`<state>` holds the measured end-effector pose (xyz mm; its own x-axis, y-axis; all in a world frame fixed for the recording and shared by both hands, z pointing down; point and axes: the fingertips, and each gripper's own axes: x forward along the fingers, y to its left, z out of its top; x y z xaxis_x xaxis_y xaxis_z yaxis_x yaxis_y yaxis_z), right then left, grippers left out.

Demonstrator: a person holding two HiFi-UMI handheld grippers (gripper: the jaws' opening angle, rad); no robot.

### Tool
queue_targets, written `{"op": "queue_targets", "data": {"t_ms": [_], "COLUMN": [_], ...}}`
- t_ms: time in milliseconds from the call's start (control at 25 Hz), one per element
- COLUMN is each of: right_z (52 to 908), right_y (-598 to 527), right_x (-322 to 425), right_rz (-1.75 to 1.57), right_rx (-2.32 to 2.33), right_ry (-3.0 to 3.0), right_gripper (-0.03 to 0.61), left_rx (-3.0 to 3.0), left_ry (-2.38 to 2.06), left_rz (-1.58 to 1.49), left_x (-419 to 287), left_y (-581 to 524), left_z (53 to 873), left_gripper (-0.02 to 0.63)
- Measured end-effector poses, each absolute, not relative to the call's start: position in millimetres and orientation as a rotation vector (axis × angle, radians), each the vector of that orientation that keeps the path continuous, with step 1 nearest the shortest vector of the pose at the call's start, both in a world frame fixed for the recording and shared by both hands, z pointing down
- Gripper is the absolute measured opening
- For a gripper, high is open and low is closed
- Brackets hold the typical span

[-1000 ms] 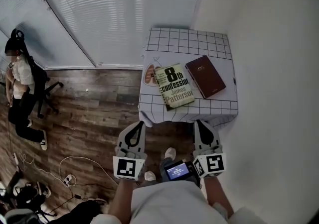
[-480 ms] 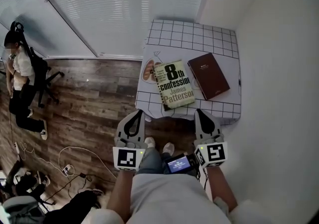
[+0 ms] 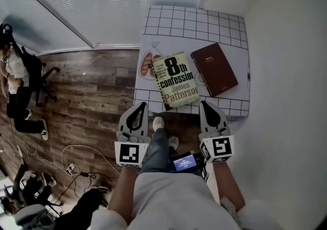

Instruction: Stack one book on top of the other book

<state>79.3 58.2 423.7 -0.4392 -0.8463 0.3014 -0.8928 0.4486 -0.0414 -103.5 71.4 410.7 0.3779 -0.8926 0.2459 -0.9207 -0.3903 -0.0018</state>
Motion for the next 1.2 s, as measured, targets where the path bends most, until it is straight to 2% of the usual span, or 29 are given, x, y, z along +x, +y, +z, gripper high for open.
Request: {"op": "queue_targets", "data": {"t_ms": [1200], "right_z": [522.1], "right_y": [3.5], "right_x": [89.9], "right_rz": [0.443], "right_rx": [1.483], "right_ry": [-2.268], "right_gripper": [0.008], "left_rx": [2.457], "left_ry": [-1.425], "left_rz": [0.422], "left_x": [-89.1], "left_y": [12.4], "left_z": [509.5], "left_gripper": [0.008]}}
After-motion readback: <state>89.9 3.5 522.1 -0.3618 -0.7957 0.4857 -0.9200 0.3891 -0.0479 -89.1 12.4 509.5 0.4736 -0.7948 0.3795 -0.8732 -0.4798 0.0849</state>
